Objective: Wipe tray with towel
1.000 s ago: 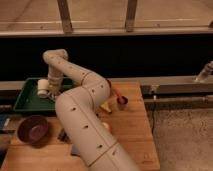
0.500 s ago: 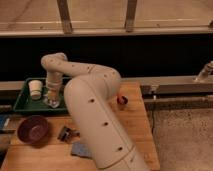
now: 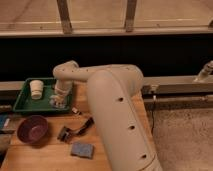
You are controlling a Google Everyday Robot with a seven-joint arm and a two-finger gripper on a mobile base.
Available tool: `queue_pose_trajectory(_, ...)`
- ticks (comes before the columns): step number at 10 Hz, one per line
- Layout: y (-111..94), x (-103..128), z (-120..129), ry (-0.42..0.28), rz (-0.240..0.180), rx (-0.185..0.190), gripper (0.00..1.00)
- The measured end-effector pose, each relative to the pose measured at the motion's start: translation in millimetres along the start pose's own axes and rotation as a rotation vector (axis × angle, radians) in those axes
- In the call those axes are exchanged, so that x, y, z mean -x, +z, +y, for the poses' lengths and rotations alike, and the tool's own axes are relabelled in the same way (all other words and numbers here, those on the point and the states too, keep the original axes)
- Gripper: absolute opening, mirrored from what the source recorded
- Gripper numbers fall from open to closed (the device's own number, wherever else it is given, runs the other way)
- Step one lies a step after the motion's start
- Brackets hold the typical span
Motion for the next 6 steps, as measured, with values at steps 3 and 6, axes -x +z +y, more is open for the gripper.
queue_pose_trajectory(3,17,37,-30,0.000,-0.060,-0.047,0.00)
queue_pose_trajectory(6,29,48,-62,0.002,-0.069,-0.063,0.00)
